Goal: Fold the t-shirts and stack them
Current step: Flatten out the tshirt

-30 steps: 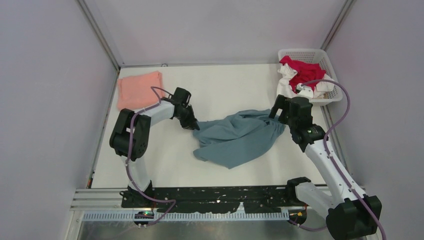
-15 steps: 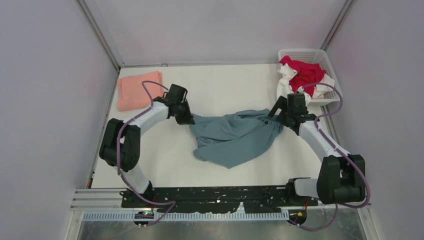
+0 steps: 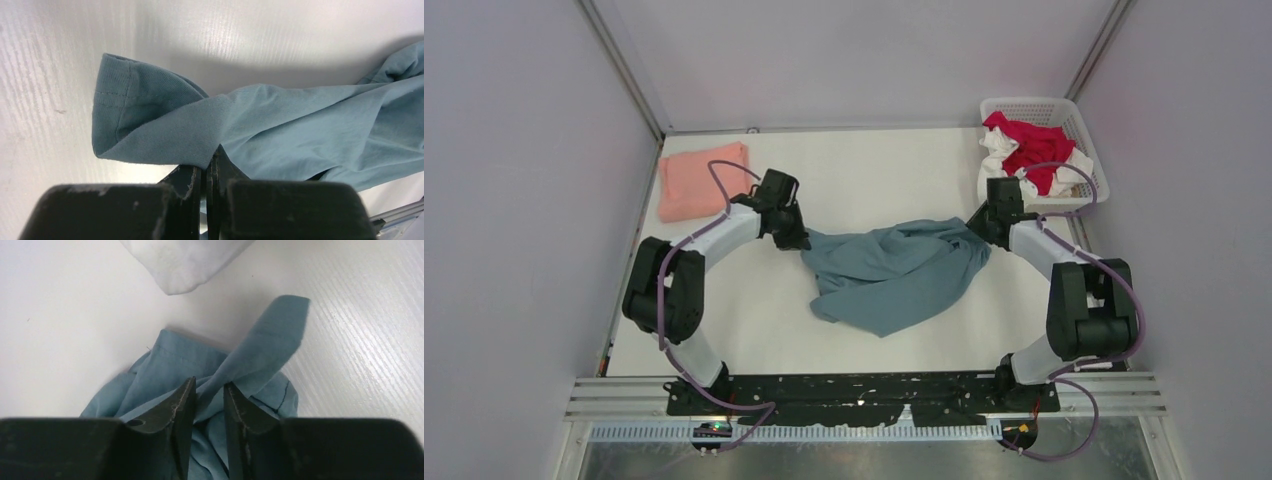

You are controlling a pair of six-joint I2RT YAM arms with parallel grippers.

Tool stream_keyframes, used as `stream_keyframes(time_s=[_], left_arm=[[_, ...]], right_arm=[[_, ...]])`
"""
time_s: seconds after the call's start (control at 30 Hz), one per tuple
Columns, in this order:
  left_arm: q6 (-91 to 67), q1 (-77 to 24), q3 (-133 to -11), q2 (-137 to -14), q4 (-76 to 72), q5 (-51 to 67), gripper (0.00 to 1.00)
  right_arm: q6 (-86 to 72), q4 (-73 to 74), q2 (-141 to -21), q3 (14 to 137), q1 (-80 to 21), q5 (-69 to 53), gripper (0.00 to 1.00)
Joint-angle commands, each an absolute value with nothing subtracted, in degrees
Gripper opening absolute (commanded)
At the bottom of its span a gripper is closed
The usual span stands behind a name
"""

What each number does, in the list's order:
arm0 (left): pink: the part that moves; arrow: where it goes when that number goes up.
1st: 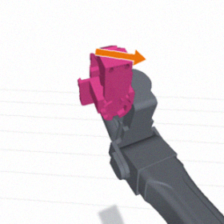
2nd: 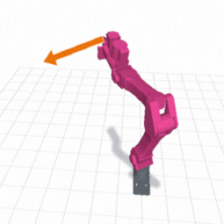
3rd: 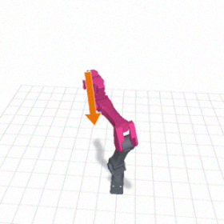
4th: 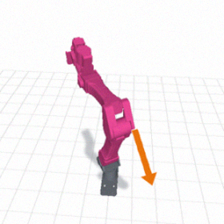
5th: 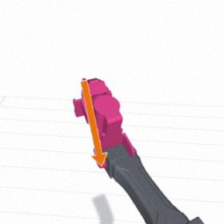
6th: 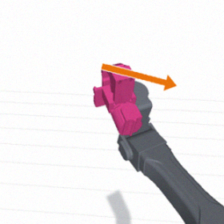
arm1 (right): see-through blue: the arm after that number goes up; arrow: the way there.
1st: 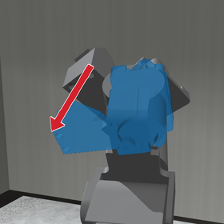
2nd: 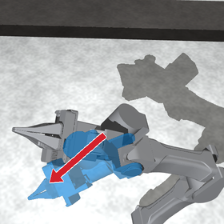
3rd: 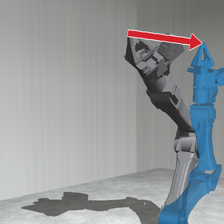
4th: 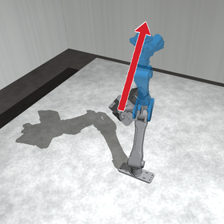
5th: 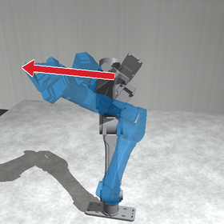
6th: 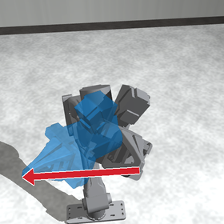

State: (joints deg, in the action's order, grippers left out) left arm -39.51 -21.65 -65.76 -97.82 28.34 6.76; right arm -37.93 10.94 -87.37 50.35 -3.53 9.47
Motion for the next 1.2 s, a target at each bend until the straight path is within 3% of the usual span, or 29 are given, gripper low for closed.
stream_keyframes(time_s=[0.0, 0.1, 0.3, 0.57, 0.97, 1.17], left_arm=[[-37.14, -21.26, -67.4, -94.65, 30.79, 2.38, 0.0], [-36.28, -20.02, -68.08, -92.71, 30.54, 1.2, 0.0], [-32.37, -17.91, -74.95, -84.82, 32.03, -4.76, 0.0], [-25.3, -17.84, -78.51, -64.86, 25.71, -11.57, 0.0], [-17.96, -17.93, -86.72, -40.25, 20.94, 3.72, 0.0], [-16.7, -17.93, -89.4, -32.66, 20.72, 6.53, 0.0]], right_arm=[[-38.46, 9.9, -86.71, 53.26, -3.49, 15.35, 0.18], [-35.01, 8.71, -83.97, 53.76, -3.51, 15.39, 0.06], [-27.82, 3.86, -72.86, 57.44, -3.51, 12.75, 0.05], [-22.96, -3.39, -57.83, 63.9, -3.52, 2.53, 0.05], [-20.62, -4.03, -44.23, 80.6, -3.5, -13.43, 0.05], [-17.83, 0.85, -40.24, 91.85, -3.51, -14.54, 0.06]])
